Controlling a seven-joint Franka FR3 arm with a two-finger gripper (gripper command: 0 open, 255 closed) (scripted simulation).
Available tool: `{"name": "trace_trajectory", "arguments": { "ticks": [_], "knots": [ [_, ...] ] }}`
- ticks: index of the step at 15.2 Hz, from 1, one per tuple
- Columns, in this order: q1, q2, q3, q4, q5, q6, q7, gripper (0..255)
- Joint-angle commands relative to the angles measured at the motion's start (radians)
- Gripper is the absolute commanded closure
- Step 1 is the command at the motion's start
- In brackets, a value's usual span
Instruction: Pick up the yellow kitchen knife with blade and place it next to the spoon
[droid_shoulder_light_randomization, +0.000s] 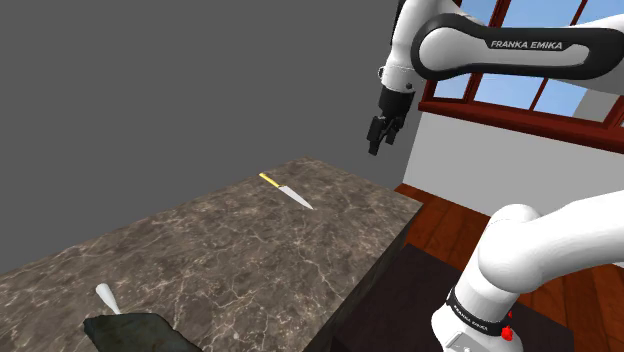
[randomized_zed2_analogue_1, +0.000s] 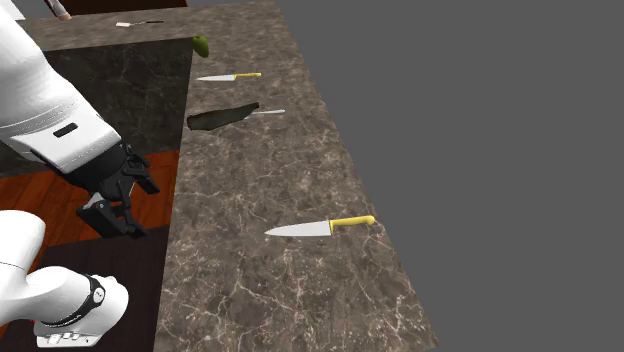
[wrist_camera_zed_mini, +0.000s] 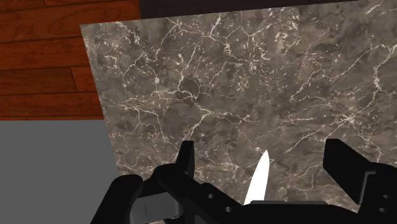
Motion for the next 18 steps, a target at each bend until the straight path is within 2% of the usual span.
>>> {"name": "trace_trajectory", "arguments": {
  "ticks": [1,10,18],
  "knots": [
    [0.0,0.0,0.0,0.0,0.0,0.0,0.0,0],
    [0.005,0.344,-0.012,0.118,0.012,0.197,-0.029,0],
    [0.01,0.662,-0.015,0.311,0.028,0.295,-0.058,0]
  ]
}}
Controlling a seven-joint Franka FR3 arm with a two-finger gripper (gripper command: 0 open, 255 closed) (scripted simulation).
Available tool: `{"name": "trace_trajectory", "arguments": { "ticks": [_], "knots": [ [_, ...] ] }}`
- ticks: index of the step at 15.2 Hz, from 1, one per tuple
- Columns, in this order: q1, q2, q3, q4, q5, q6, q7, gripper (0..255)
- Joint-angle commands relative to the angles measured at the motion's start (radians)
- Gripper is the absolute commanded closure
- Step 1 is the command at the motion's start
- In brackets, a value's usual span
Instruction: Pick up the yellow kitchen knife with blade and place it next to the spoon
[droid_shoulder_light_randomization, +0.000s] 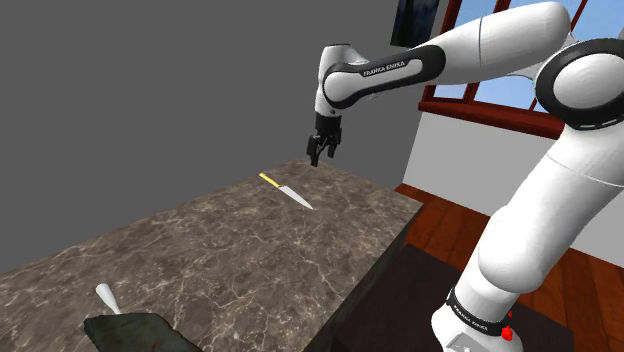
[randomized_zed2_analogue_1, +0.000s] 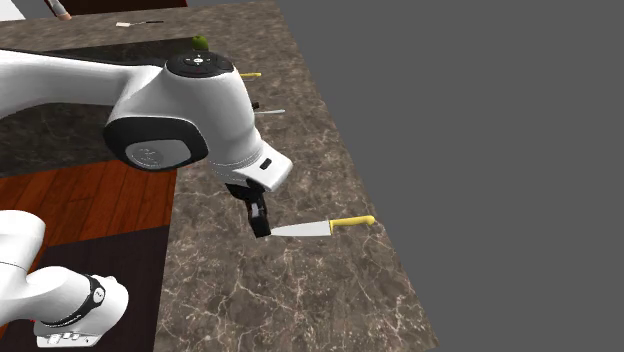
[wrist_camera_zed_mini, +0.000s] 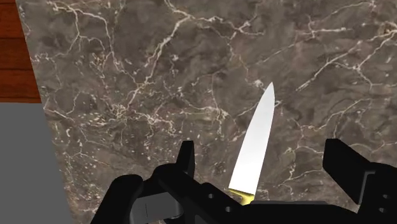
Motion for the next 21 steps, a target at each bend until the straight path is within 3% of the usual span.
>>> {"name": "trace_trajectory", "arguments": {
  "ticks": [1,9,16,21],
  "knots": [
    [0.001,0.082,-0.001,0.065,0.005,0.01,-0.01,0],
    [0.006,0.409,0.006,0.356,0.02,0.019,-0.038,0],
    [0.014,0.717,0.016,0.708,0.027,-0.048,-0.057,0],
    [0.015,0.736,0.016,0.67,0.026,0.008,-0.057,0]
  ]
}}
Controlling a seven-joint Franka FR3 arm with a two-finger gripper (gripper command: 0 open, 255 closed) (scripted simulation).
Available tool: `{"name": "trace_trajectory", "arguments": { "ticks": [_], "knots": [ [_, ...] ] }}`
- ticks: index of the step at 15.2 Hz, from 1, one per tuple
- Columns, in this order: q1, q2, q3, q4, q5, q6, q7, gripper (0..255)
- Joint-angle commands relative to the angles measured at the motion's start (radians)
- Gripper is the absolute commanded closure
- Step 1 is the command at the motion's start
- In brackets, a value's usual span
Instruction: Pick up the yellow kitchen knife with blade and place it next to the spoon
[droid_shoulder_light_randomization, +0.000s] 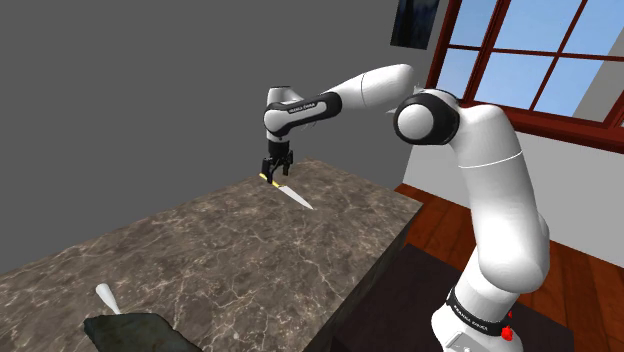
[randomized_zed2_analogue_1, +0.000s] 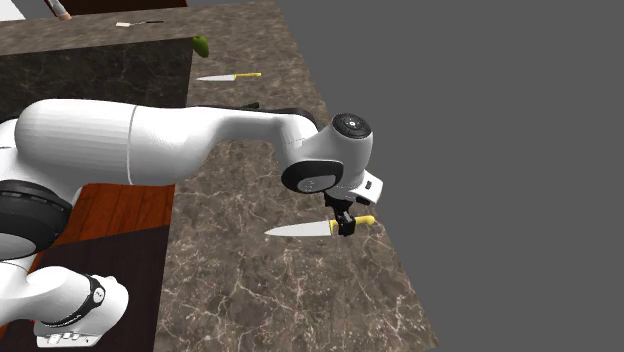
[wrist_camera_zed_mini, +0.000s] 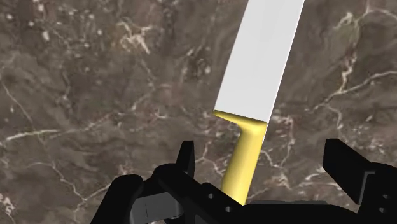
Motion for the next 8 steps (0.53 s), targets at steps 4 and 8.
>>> {"name": "trace_trajectory", "arguments": {
  "ticks": [4,8],
  "knots": [
    [0.001,0.022,0.0,-0.013,-0.001,0.035,0.001,0],
    [0.001,0.022,0.0,-0.013,-0.001,0.035,0.001,0]
  ]
}}
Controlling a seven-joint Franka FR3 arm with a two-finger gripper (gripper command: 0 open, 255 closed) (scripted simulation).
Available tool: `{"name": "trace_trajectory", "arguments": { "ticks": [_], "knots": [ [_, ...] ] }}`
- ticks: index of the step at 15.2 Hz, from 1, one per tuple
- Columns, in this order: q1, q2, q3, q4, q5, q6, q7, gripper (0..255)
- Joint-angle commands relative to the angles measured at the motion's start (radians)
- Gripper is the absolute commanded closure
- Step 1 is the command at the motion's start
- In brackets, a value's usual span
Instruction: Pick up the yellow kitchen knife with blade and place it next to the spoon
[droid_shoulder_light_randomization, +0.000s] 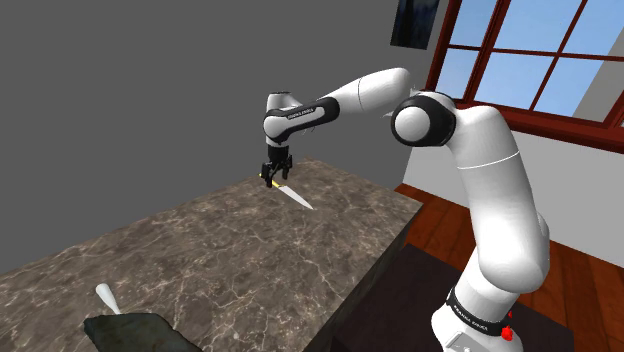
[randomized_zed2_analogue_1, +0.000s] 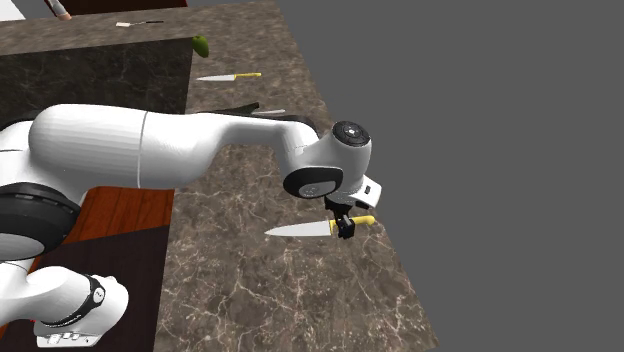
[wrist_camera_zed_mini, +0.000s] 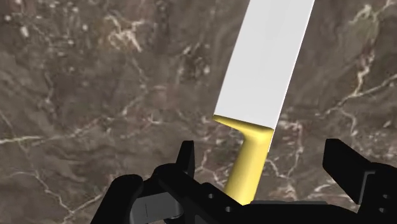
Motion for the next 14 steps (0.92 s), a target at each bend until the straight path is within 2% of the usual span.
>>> {"name": "trace_trajectory", "arguments": {
  "ticks": [1,2,3,14],
  "knots": [
    [0.0,0.0,0.0,0.0,0.0,0.0,0.0,0],
    [0.0,0.0,0.0,0.0,0.0,0.0,0.0,0],
    [0.0,0.0,0.0,0.0,0.0,0.0,0.0,255],
    [0.0,-0.009,0.0,0.012,0.0,-0.021,0.0,255]
  ]
}}
